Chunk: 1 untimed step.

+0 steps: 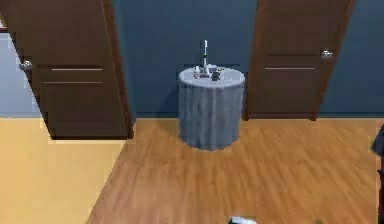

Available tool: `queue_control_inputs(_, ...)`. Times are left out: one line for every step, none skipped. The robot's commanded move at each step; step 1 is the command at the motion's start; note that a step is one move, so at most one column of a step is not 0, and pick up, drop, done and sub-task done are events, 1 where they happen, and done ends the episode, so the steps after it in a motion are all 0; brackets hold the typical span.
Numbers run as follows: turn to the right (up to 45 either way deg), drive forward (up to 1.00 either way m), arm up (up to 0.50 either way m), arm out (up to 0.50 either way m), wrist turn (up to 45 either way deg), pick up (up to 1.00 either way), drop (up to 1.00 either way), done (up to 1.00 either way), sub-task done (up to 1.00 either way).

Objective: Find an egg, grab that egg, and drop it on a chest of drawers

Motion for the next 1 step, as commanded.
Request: queue_control_inputs(-33.0, 0.00, 0.00, 0.00, 0.0, 0.00, 0.00, 0.00, 0.00)
